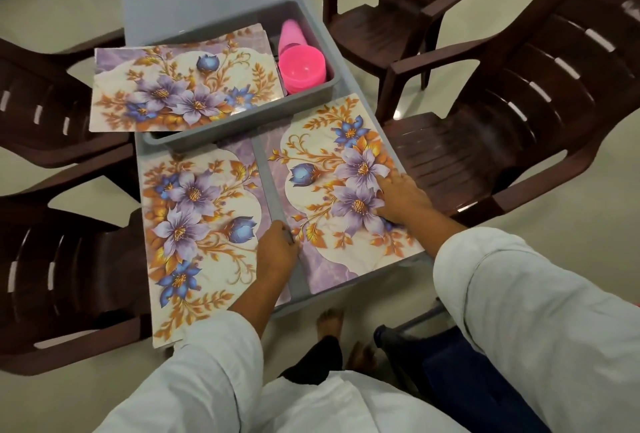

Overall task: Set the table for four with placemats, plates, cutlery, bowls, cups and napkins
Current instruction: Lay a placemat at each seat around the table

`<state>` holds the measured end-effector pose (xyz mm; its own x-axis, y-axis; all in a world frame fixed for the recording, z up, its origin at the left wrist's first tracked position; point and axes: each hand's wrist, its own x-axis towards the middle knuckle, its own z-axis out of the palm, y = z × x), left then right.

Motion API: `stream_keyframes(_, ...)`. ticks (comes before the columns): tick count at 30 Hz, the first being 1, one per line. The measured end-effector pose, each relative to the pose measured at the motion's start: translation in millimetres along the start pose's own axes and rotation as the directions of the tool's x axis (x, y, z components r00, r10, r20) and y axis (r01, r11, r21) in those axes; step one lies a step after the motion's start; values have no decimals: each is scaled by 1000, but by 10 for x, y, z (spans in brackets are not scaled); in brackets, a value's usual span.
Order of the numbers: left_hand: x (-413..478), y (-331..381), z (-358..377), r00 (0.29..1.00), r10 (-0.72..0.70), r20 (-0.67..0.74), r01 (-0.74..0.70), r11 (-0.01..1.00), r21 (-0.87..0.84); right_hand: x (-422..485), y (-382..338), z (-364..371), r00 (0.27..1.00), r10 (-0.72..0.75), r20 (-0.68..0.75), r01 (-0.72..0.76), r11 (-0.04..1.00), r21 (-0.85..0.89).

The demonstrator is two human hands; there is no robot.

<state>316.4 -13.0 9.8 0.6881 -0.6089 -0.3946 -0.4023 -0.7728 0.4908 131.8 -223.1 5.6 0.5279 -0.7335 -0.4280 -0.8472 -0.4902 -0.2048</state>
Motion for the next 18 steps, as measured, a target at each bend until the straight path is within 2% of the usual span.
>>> stream_keyframes(4, -91, 1, -65, 999, 46, -22, -46, 999, -26, -159, -184, -21, 992, -4, -124, 5, 1000, 15)
stream_keyframes(6, -128, -59, -140, 995, 97, -24, -98, 994, -37, -236, -366, -20, 991, -26, -131, 30, 999, 32)
stream_keyframes(9, -194, -240, -309, 986, 165, -2, -165, 986, -11, -366, -736, 5, 985, -117, -126, 118, 993, 1)
stream_keyframes(12, -282, -511, -535, 981, 187, -55, -187, 982, 5, -532, -1157, 95, 966, -199, -166, 203, 979, 7)
stream_keyframes(18, -470, -1227, -1084, 970, 208, -123, -181, 962, 204, -900, -2045, 318, 930, -309, -200, 318, 948, 14)
